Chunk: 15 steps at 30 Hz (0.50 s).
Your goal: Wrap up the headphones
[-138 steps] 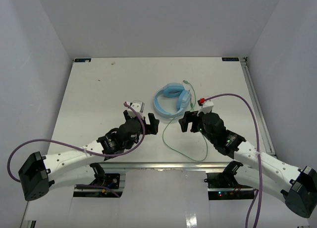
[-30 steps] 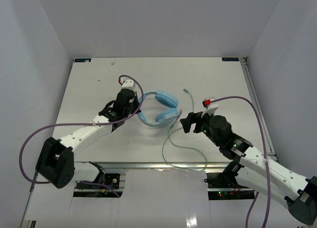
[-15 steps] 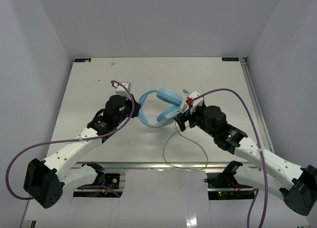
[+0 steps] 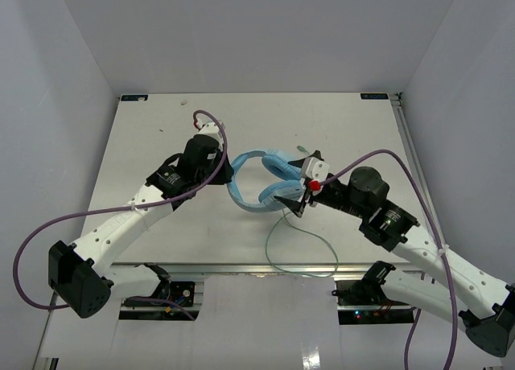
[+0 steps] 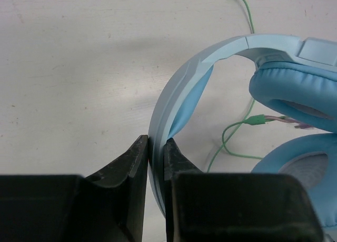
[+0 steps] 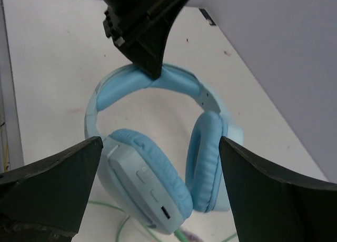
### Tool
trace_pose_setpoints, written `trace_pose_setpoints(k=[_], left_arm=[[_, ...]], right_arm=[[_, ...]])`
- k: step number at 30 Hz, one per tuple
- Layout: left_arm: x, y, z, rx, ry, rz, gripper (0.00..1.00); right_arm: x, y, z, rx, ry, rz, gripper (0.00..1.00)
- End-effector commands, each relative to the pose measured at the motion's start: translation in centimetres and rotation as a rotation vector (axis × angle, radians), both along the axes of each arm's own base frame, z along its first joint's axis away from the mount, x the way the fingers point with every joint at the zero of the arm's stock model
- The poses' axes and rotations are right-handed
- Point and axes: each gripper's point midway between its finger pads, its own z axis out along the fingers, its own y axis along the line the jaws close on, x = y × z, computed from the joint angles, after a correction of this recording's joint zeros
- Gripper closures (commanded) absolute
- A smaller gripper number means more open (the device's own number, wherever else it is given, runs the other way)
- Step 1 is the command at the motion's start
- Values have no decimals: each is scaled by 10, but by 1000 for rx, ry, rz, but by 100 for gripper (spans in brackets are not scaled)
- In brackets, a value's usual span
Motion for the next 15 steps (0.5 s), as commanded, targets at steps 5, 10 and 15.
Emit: trace_pose_setpoints(k=[5,10,15], left_arm=[[-19,-9,33,-73,-17,-95,100],[-18,-10,24,-52,13,-98,100],[-5,4,25,-98,59,74,100]], right_arm=[[-27,34,2,-201,-2,324,2],[-45,39,1,-190,15,396,1],[-8,31,0,-162,-63,-34,1]])
